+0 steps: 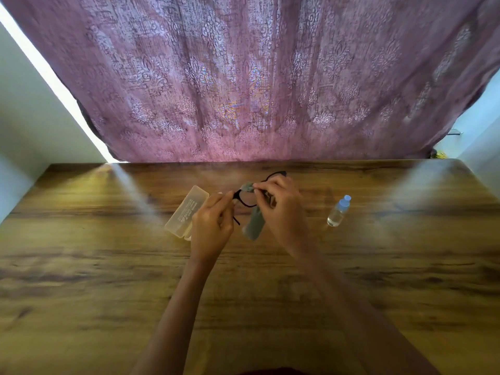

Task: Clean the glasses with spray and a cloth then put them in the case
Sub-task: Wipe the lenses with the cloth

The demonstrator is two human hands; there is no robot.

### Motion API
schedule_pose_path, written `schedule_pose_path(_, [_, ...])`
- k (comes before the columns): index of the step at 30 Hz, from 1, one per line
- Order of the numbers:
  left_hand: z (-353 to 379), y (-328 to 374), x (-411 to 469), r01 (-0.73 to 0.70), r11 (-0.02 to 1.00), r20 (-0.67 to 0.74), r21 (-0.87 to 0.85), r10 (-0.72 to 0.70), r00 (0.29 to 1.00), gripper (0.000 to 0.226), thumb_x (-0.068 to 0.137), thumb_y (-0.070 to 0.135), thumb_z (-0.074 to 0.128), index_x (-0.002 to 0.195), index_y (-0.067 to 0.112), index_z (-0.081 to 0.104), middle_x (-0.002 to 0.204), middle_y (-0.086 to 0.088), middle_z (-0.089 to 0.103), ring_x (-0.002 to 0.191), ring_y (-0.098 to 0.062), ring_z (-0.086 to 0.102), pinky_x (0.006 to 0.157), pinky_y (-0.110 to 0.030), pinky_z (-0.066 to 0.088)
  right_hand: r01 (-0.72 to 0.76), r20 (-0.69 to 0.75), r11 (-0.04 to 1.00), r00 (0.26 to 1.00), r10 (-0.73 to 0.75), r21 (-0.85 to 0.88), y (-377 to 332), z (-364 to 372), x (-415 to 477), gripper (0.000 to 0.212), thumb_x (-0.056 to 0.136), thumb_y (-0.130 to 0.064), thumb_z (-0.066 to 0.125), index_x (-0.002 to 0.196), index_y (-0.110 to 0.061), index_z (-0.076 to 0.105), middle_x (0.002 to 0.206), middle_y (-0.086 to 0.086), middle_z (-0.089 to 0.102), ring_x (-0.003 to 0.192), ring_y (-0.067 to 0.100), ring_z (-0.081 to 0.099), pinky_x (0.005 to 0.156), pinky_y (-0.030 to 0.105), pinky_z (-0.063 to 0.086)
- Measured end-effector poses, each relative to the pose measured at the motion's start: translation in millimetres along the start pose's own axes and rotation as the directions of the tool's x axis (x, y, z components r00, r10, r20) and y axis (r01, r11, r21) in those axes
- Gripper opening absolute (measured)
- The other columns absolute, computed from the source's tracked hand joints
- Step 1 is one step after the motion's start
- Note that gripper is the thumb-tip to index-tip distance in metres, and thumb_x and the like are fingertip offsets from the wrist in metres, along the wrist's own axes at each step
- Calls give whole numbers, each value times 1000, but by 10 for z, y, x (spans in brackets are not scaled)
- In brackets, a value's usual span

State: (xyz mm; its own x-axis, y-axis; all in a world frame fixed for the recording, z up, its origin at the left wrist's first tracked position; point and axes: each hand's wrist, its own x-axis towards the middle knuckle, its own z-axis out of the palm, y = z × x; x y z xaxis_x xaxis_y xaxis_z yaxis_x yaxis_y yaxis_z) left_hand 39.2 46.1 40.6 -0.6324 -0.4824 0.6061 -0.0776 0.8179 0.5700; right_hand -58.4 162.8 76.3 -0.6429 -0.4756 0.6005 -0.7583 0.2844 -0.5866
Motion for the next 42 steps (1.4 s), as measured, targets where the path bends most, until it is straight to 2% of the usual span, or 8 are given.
schedule_pose_path(5, [1, -41, 7, 41, 999, -35, -33, -42, 999, 23, 86, -3, 60, 107, 0, 69, 91, -9, 69, 75, -9, 58, 61, -25, 49, 5, -12, 1000, 1000, -5, 16, 36, 1, -164, 12, 79, -1, 73, 91, 0, 72, 86, 8, 64, 85, 17, 59, 79, 19, 47])
schedule_pose_path(12, [0, 15, -30, 13, 1000, 36, -8, -13, 999, 28, 88, 2, 53, 111, 2, 68, 93, -12, 68, 75, -22, 64, 59, -36, 53, 90, 57, 996, 994, -91, 21, -108, 64, -131, 11, 82, -3, 70, 93, -1, 71, 86, 7, 64, 81, 17, 59, 75, 23, 49])
schedule_pose_path(20, [-9, -6, -5, 69, 998, -24, -10, -69, 997, 23, 86, -3, 60, 107, -1, 70, 93, -10, 69, 75, -9, 57, 63, -22, 46, 12, -3, 999, 1000, -12, -30, 24, 25, -59, 12, 81, -2, 71, 93, 0, 72, 84, 8, 63, 82, 16, 56, 76, 17, 42])
schedule_pose_path(25, [25, 21, 30, 65, 998, -35, 4, -65, 997, 22, 84, -7, 60, 103, 0, 70, 92, -9, 69, 79, -3, 54, 67, -20, 46, 91, 13, 996, 996, -91, -12, -52, 74, -158, 14, 78, -2, 73, 92, -1, 72, 83, 7, 64, 81, 16, 57, 78, 17, 44])
schedule_pose_path(28, [33, 28, 17, 17, 1000, -6, 21, -17, 1000, 22, 84, -7, 57, 100, 1, 70, 88, -10, 68, 75, -15, 59, 66, -25, 47, 104, 40, 995, 994, -104, 0, -106, 87, -106, 11, 81, -4, 70, 92, -2, 71, 85, 7, 63, 81, 17, 58, 75, 21, 45])
schedule_pose_path(30, [36, 26, 6, 8, 1000, -1, 25, -8, 1000, 24, 84, -6, 58, 104, 0, 70, 89, -11, 68, 76, -18, 61, 68, -18, 44, 75, 37, 997, 997, -75, -18, -99, 73, -43, 10, 82, -3, 69, 91, -1, 72, 83, 7, 63, 79, 17, 57, 73, 21, 44])
schedule_pose_path(36, [52, -6, 17, 54, 999, -51, 8, -53, 997, 25, 83, -7, 62, 105, 1, 70, 90, -8, 70, 79, 3, 49, 65, -14, 40, -2, 4, 999, 1000, 2, -52, 65, -15, -45, 13, 81, -1, 70, 94, 1, 71, 86, 9, 62, 83, 19, 58, 77, 22, 47])
schedule_pose_path(42, [65, 13, 12, 49, 999, -23, 7, -49, 999, 23, 85, -5, 59, 104, 1, 70, 87, -10, 69, 76, -9, 57, 65, -19, 43, 79, 47, 996, 996, -77, -31, -25, 17, -228, 15, 79, 0, 73, 94, -1, 71, 84, 7, 63, 82, 15, 58, 77, 20, 48])
